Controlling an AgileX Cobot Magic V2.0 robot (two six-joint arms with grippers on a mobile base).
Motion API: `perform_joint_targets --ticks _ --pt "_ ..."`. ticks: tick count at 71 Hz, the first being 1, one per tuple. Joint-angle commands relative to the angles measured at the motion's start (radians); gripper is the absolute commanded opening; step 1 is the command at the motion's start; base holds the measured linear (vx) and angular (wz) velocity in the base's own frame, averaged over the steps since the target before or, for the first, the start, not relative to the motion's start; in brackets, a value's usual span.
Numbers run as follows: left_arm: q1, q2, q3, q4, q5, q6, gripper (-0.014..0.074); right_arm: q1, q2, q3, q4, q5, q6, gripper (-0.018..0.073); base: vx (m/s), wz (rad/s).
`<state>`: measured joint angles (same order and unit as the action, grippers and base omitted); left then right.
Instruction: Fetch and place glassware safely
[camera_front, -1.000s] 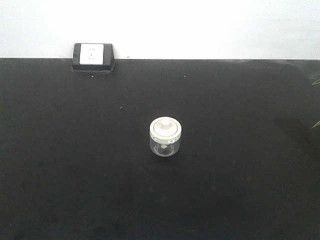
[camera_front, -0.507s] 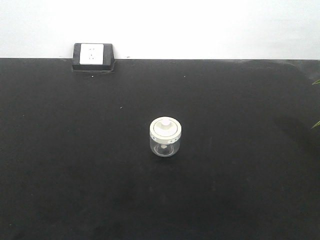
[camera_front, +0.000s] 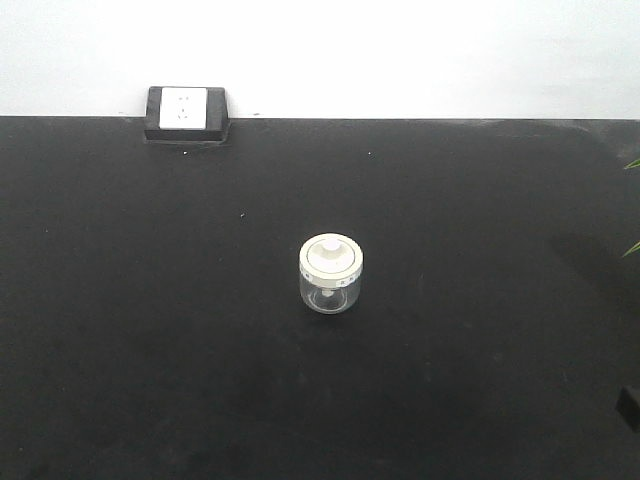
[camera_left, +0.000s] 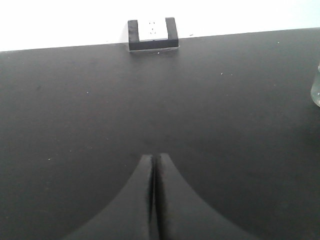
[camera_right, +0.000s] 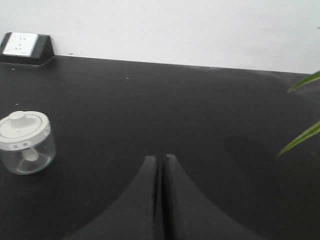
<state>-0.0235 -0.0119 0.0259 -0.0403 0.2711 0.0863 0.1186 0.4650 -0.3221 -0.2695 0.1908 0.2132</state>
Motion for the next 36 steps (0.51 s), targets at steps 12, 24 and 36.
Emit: perform_joint_targets --ticks 12,24,36 --pt "0.001 -0.012 0.031 -0.006 -0.067 -0.002 -0.0007 -0.133 -0.009 -0.026 0.089 -0.096 -0.075 -0.0003 0.0 0.0" --pt "0.001 -0.012 0.031 -0.006 -0.067 -0.002 -0.0007 -0.148 -0.063 -0.013 0.085 -0.101 -0.075 -0.0003 0.0 0.0" --pt "0.001 -0.012 0.031 -0.006 -0.067 -0.002 -0.0007 -0.154 -0.133 0.104 0.086 -0.156 -0.071 -0.0003 0.0 0.0"
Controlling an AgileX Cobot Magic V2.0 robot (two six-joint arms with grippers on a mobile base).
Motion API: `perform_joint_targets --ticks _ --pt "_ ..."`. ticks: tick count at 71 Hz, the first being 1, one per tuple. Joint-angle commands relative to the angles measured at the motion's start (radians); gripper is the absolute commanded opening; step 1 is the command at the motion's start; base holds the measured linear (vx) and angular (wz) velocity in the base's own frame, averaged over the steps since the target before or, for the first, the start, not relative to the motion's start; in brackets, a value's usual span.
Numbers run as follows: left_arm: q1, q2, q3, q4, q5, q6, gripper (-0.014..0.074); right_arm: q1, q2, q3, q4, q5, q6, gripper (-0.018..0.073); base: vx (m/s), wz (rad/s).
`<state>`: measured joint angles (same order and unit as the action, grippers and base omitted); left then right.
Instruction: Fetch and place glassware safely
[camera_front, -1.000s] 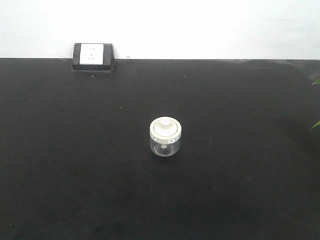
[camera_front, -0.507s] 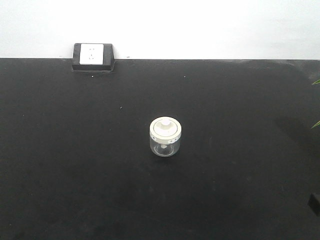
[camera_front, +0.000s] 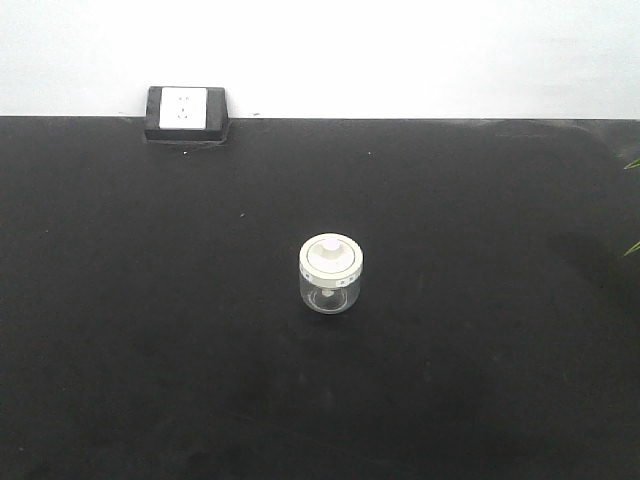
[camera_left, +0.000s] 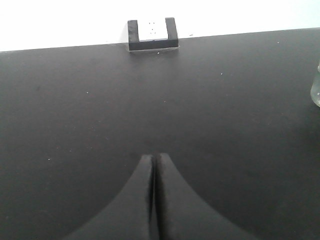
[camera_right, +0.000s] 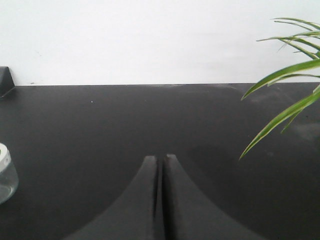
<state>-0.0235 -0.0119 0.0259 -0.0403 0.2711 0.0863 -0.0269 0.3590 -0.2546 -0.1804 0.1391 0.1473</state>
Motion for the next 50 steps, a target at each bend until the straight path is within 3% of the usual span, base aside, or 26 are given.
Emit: perform_joint_targets --ticks 1,23,50 --pt "0.001 -0.012 0.031 -0.006 -0.067 -0.002 -0.0007 -0.008 -0.034 0.049 -0.003 -0.108 -0.004 -0.0003 0.0 0.0" --pt "0.001 -0.012 0.031 -0.006 -0.067 -0.002 -0.0007 -0.008 -0.212 0.302 -0.003 -0.281 -0.004 -0.0003 0.0 0.0" --pt "0.001 -0.012 0.03 -0.006 -0.068 -0.002 -0.0007 -0.007 -0.381 0.301 -0.004 -0.253 -0.004 -0.0003 0.0 0.0"
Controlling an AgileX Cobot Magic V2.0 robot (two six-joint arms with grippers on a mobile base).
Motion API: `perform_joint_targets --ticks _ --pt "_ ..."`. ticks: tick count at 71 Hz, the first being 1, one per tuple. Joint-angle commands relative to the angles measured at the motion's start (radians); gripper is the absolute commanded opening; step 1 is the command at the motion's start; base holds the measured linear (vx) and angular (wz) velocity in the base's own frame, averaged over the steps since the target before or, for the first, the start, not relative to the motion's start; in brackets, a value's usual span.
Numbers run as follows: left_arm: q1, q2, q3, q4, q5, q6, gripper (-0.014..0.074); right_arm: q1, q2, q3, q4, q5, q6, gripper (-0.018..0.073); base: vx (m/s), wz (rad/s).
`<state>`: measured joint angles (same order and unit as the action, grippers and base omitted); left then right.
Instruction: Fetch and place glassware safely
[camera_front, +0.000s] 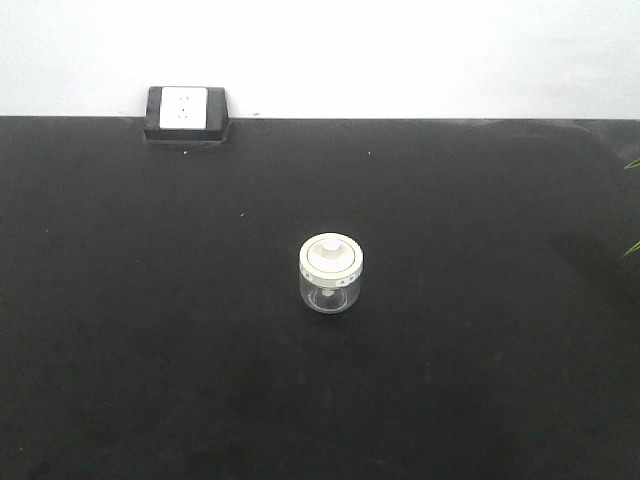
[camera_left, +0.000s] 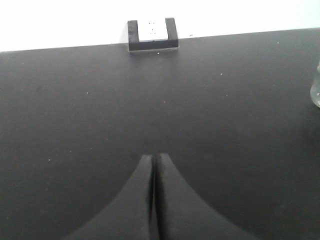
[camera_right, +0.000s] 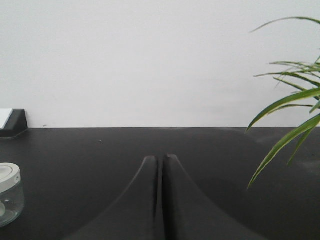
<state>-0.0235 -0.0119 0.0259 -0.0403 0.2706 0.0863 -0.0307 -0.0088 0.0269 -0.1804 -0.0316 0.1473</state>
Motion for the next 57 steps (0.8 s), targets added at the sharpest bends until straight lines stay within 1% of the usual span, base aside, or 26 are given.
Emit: perform_joint_targets --ticks 1,57 --pt "0.001 -0.012 0.03 -0.006 -0.068 -0.002 -0.0007 -0.003 -0.013 0.019 -0.004 -0.082 -0.004 -0.0003 0.0 0.0" --pt "0.001 -0.012 0.03 -0.006 -0.068 -0.002 -0.0007 -0.003 -0.013 0.019 -0.004 -0.084 -0.004 -0.0003 0.0 0.0"
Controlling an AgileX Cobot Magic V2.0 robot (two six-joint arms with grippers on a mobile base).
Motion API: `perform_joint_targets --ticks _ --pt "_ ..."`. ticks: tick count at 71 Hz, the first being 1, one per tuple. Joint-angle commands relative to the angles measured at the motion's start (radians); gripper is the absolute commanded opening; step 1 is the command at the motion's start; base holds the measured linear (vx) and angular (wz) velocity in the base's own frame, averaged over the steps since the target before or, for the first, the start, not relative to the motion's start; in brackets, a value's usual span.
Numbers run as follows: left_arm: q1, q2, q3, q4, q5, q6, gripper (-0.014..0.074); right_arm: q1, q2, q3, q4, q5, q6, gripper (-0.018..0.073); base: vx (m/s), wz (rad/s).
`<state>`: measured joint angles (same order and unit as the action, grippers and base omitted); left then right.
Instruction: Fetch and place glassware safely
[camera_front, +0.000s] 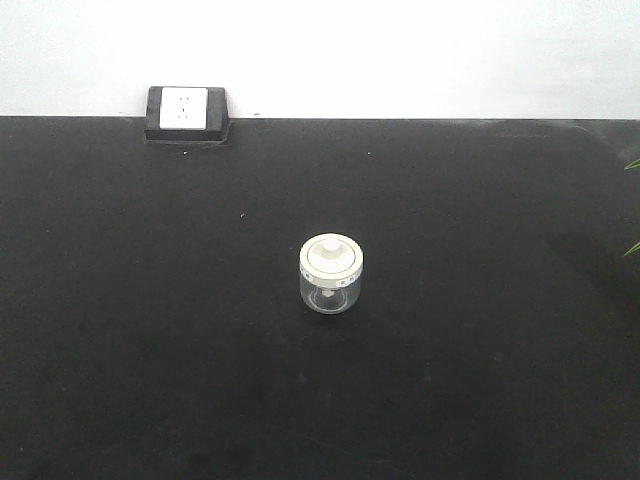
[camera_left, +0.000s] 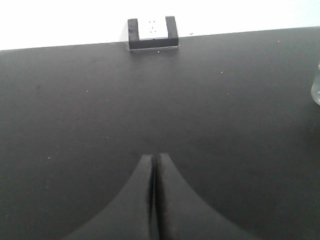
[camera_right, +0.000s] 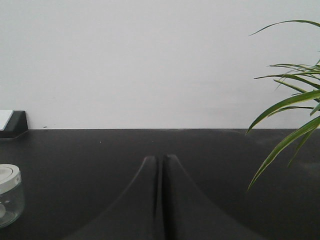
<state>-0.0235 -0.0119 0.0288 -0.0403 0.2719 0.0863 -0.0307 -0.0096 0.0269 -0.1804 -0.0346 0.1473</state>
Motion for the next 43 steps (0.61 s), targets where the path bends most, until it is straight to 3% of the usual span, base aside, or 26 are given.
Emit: perform_joint_targets --ticks 1,43 --pt "0.001 -0.012 0.027 -0.006 -0.069 -0.002 -0.0007 -0.003 -0.012 0.019 -0.004 -0.081 -0.004 -0.0003 0.0 0.0" --pt "0.001 -0.012 0.027 -0.006 -0.069 -0.002 -0.0007 -0.003 -0.012 0.019 -0.004 -0.081 -0.004 -0.0003 0.0 0.0"
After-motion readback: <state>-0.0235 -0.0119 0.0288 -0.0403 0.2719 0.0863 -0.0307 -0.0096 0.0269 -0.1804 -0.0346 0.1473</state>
